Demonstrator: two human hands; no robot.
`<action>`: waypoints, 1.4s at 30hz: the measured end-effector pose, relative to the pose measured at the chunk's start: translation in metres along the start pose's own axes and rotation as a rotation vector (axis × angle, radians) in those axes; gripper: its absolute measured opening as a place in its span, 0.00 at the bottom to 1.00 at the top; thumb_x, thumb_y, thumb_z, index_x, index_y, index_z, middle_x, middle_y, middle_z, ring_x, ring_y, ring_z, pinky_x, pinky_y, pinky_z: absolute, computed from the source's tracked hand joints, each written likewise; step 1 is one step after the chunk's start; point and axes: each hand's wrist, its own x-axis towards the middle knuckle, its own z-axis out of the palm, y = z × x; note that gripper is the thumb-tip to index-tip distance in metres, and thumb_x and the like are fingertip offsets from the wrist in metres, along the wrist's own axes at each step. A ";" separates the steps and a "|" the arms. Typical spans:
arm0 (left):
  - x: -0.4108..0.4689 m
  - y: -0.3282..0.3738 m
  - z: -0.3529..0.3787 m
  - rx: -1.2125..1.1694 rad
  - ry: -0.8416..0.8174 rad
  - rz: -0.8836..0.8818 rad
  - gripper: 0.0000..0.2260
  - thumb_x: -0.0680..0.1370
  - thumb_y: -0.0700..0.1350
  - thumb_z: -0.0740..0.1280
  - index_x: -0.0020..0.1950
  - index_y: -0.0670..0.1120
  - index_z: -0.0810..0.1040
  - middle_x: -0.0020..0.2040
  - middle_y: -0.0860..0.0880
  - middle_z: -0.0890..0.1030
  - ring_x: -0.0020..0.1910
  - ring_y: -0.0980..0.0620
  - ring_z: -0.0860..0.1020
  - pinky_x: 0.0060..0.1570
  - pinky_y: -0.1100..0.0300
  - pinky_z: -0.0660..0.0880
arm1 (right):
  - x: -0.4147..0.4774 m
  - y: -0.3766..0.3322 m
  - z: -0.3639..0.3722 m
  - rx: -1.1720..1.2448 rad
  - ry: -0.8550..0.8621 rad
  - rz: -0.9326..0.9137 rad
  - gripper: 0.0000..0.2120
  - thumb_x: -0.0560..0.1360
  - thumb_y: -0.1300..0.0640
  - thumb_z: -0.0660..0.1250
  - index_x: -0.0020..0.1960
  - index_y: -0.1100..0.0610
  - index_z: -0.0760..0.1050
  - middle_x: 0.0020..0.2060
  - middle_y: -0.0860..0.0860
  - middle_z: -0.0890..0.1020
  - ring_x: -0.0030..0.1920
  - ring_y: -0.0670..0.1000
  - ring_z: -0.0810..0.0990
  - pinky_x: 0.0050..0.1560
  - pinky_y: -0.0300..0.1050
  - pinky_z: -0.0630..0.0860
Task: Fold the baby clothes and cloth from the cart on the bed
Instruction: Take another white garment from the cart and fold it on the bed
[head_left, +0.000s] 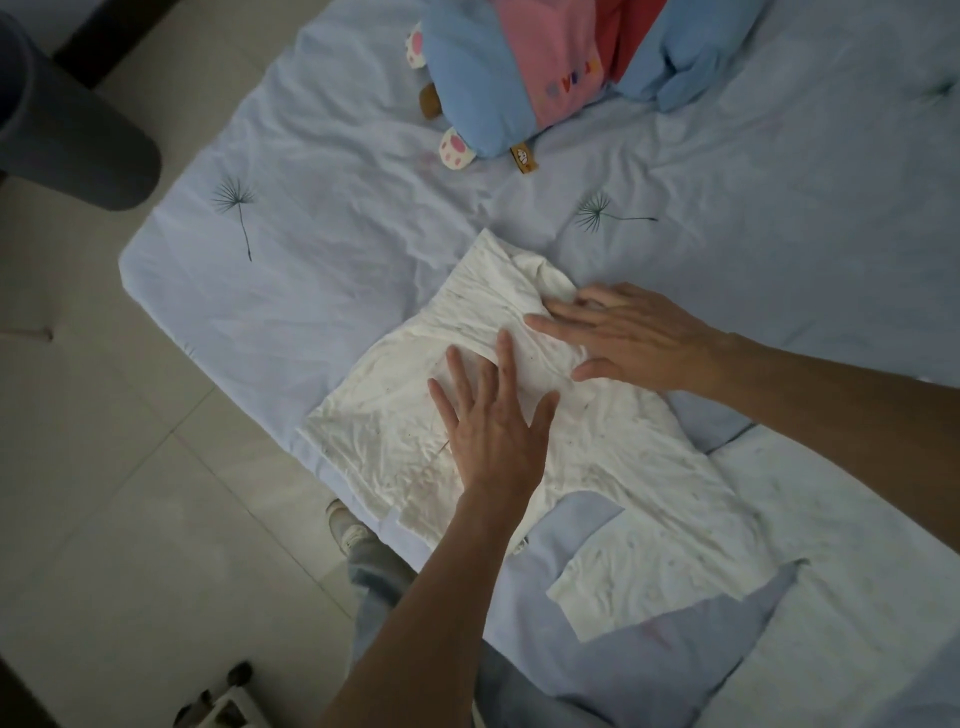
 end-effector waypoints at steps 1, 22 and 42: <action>0.000 0.001 0.001 -0.002 0.009 -0.002 0.38 0.85 0.70 0.50 0.87 0.54 0.37 0.82 0.47 0.67 0.87 0.41 0.38 0.82 0.32 0.42 | 0.000 0.000 0.000 0.003 0.003 0.002 0.43 0.79 0.34 0.64 0.87 0.44 0.49 0.83 0.46 0.64 0.68 0.54 0.73 0.61 0.51 0.76; 0.017 -0.015 -0.032 -0.113 0.144 0.022 0.36 0.87 0.66 0.53 0.88 0.54 0.40 0.86 0.49 0.61 0.87 0.44 0.41 0.84 0.36 0.44 | 0.020 -0.016 -0.032 0.012 0.104 0.040 0.42 0.81 0.40 0.67 0.87 0.47 0.49 0.83 0.48 0.64 0.67 0.54 0.76 0.59 0.51 0.77; 0.070 -0.053 -0.078 -0.095 0.135 0.037 0.36 0.86 0.68 0.52 0.88 0.53 0.41 0.86 0.47 0.59 0.87 0.43 0.41 0.83 0.34 0.44 | 0.093 -0.025 -0.069 0.025 0.114 0.129 0.38 0.84 0.40 0.64 0.87 0.47 0.51 0.85 0.48 0.60 0.54 0.56 0.78 0.53 0.52 0.75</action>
